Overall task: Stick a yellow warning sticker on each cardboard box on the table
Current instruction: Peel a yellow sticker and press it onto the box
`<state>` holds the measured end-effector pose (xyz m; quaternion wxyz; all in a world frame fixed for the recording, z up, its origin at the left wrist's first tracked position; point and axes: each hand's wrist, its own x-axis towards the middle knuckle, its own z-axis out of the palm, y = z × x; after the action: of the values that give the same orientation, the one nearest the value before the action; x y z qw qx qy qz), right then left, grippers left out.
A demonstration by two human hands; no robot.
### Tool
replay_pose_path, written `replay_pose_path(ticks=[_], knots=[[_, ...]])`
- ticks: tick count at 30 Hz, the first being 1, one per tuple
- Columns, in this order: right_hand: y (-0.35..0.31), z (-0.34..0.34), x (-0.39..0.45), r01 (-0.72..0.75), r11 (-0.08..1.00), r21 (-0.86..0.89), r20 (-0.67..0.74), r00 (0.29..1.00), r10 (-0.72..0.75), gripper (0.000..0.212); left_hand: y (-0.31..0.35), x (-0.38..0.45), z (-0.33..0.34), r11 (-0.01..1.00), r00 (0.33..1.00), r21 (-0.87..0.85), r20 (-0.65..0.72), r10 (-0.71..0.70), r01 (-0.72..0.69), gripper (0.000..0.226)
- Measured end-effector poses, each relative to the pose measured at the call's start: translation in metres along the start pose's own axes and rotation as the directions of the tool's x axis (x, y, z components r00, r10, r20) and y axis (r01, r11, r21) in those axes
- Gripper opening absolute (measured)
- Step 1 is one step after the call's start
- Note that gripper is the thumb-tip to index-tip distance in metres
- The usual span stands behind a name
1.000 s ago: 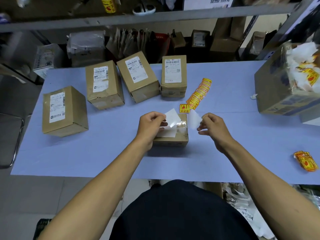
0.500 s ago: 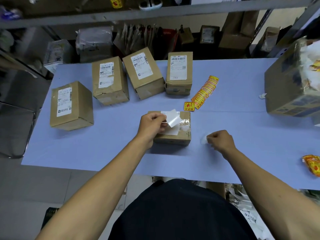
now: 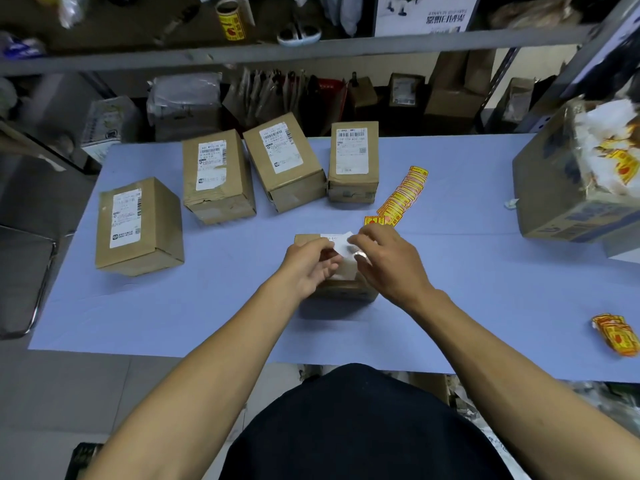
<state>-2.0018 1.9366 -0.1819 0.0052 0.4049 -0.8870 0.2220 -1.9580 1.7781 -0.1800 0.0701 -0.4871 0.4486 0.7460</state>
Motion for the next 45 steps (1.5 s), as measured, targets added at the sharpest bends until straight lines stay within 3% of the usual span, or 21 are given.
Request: replay_pose_path(ticks=[5,7,8,9,10,11,12,13,15,17,21,24,27,29,33,35,40,45], knots=[[-0.001,0.006,0.002,0.112,0.989,-0.096,-0.066,0.991,-0.119,0.017,-0.004,-0.004,-0.004,0.984,0.992,-0.144,0.089,-0.092,0.105,0.012],[-0.003,0.011,0.000,-0.024,0.998,0.059,-0.074,0.997,0.028,0.010,-0.004,-0.006,-0.006,0.963,0.985,-0.230,0.130,-0.110,0.138,0.011],[-0.005,0.014,0.000,-0.181,0.958,0.223,-0.066,0.978,0.200,0.007,-0.003,-0.006,-0.007,0.947,0.983,-0.287,0.157,-0.100,0.142,0.009],[-0.007,0.016,0.003,-0.367,0.827,0.426,-0.003,0.913,0.407,0.006,-0.002,-0.006,-0.009,0.932,0.980,-0.336,0.182,-0.077,0.136,0.007],[-0.008,0.015,0.006,-0.523,0.575,0.629,0.131,0.800,0.585,0.006,-0.001,-0.005,-0.010,0.924,0.979,-0.362,0.194,-0.055,0.123,0.009],[-0.009,0.014,0.008,-0.597,0.248,0.763,0.303,0.670,0.678,0.006,-0.001,-0.005,-0.012,0.930,0.980,-0.352,0.193,-0.041,0.108,0.013],[-0.010,0.012,0.009,-0.598,-0.061,0.799,0.473,0.562,0.678,0.007,-0.003,-0.003,-0.012,0.955,0.985,-0.286,0.171,-0.030,0.079,0.016],[-0.009,0.009,0.008,-0.563,-0.295,0.772,0.603,0.502,0.620,0.008,-0.005,-0.002,-0.012,0.985,0.990,-0.169,0.140,-0.014,0.038,0.017],[-0.008,0.008,0.004,-0.479,-0.540,0.692,0.722,0.473,0.505,0.008,-0.014,-0.002,-0.010,0.997,0.993,0.076,0.115,0.024,-0.033,0.013],[-0.010,0.009,0.000,-0.431,-0.621,0.654,0.748,0.490,0.448,0.010,-0.021,-0.004,-0.006,0.990,0.985,0.133,0.170,0.031,-0.054,0.009],[-0.014,0.013,-0.008,-0.446,-0.610,0.655,0.747,0.506,0.432,0.010,-0.028,-0.008,0.001,0.996,0.984,0.035,0.157,0.081,-0.087,0.005],[-0.014,0.016,-0.012,-0.471,-0.560,0.681,0.729,0.506,0.461,0.003,-0.034,-0.008,0.005,0.975,0.977,0.101,0.098,0.189,-0.199,0.012],[-0.013,0.014,-0.012,-0.591,-0.325,0.739,0.650,0.498,0.574,0.011,-0.035,-0.006,0.005,0.856,0.915,0.331,0.074,0.396,-0.397,0.016],[-0.009,0.011,-0.011,-0.626,-0.189,0.756,0.588,0.523,0.617,0.020,-0.030,-0.005,0.002,0.786,0.879,0.401,0.131,0.459,-0.471,0.016],[0.004,0.003,-0.010,-0.651,0.097,0.753,0.471,0.636,0.612,0.007,-0.016,-0.002,-0.007,0.756,0.888,0.468,0.286,0.360,-0.457,0.018],[0.009,0.001,-0.009,-0.660,0.168,0.732,0.456,0.658,0.600,0.012,-0.012,-0.001,-0.007,0.766,0.899,0.477,0.306,0.314,-0.430,0.020],[0.015,0.006,-0.015,-0.723,0.223,0.654,0.479,0.624,0.617,0.014,-0.013,0.005,-0.003,0.710,0.926,0.595,0.273,0.260,-0.375,0.017],[0.020,0.019,-0.022,-0.782,0.363,0.507,0.427,0.594,0.682,0.014,-0.022,0.011,0.006,0.535,0.926,0.758,0.272,0.261,-0.373,0.022]])
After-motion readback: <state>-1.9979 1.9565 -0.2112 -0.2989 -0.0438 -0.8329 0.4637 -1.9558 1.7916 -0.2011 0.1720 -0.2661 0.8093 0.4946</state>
